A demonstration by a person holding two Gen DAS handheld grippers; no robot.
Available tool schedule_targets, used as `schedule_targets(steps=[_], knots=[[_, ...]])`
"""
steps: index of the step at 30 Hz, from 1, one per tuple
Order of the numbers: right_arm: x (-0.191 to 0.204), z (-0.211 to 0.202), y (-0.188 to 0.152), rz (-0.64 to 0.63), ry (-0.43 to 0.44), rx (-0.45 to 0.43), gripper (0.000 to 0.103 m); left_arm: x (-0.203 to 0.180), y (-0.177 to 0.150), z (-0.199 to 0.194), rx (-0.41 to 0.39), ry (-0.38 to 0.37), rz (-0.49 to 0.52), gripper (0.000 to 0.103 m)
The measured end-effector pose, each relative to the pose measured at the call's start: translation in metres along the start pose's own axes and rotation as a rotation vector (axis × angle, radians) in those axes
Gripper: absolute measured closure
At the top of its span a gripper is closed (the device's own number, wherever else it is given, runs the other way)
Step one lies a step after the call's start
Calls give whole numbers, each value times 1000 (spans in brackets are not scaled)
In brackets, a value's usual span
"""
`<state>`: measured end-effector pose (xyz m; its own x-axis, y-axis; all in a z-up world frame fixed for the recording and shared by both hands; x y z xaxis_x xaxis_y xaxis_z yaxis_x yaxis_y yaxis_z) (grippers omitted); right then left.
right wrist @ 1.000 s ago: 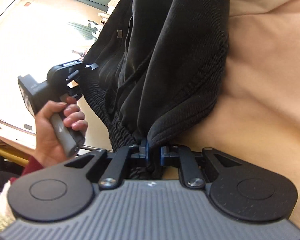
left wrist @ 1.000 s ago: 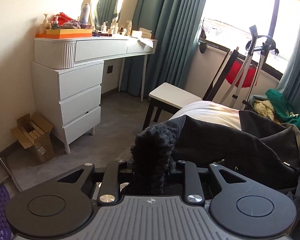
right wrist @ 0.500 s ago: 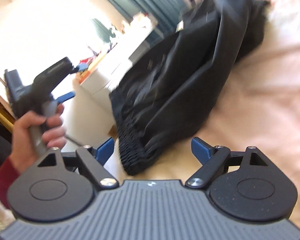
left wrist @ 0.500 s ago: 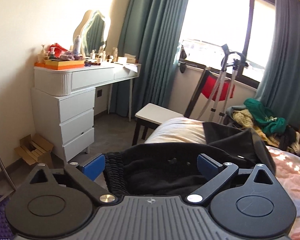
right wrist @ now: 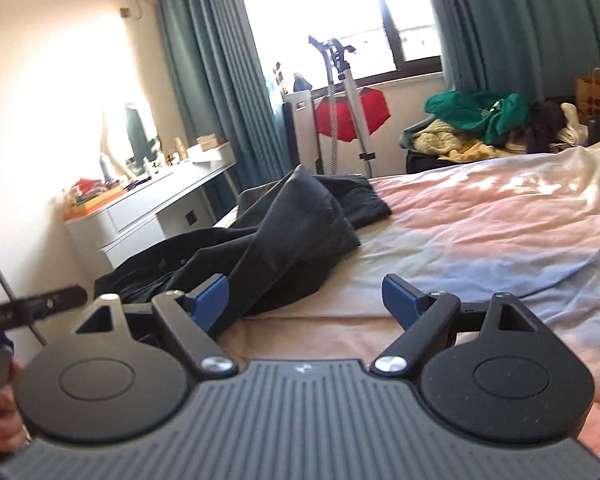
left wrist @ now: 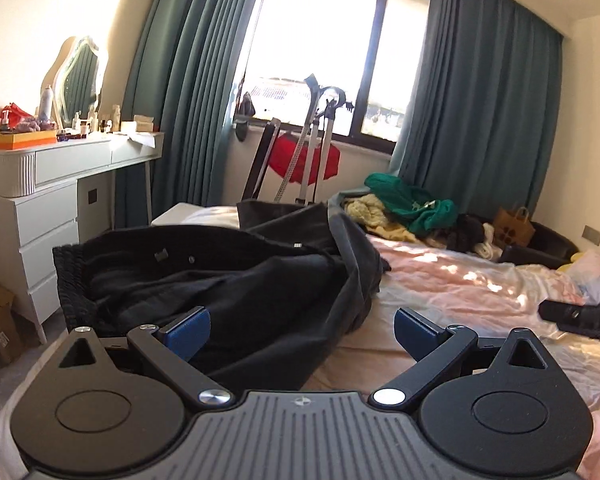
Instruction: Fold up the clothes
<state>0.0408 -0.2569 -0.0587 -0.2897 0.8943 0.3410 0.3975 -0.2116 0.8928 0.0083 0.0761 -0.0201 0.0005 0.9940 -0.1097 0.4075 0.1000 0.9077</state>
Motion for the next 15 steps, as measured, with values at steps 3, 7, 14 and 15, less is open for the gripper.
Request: schedule_targets(steps=[3,7,14,15], knots=[[-20,-3,-4,74,-27,-13,17,-17,-7,19,39,10,94,5],[-29,1,-8,128,-39,-9,17,-35,11,60,30,36,179,5],[-51,16,-16,175,-47,56,17,-77,77,198,129,36,136,15],[-56,22,-19,177,-50,91,17,-82,86,220,141,35,120,15]])
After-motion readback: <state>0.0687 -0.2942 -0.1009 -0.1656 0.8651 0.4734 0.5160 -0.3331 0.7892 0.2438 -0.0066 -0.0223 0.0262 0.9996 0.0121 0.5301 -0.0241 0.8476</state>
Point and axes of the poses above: each gripper's, at about its wrist camera, not at the fingertips, and z roughly the way its jaws point, x to its left, y to its top, the point moved 3 cm from there along z, roughly the way its jaws point, and after that the axes turned 6 degrees about y, right-handed, at the moved point
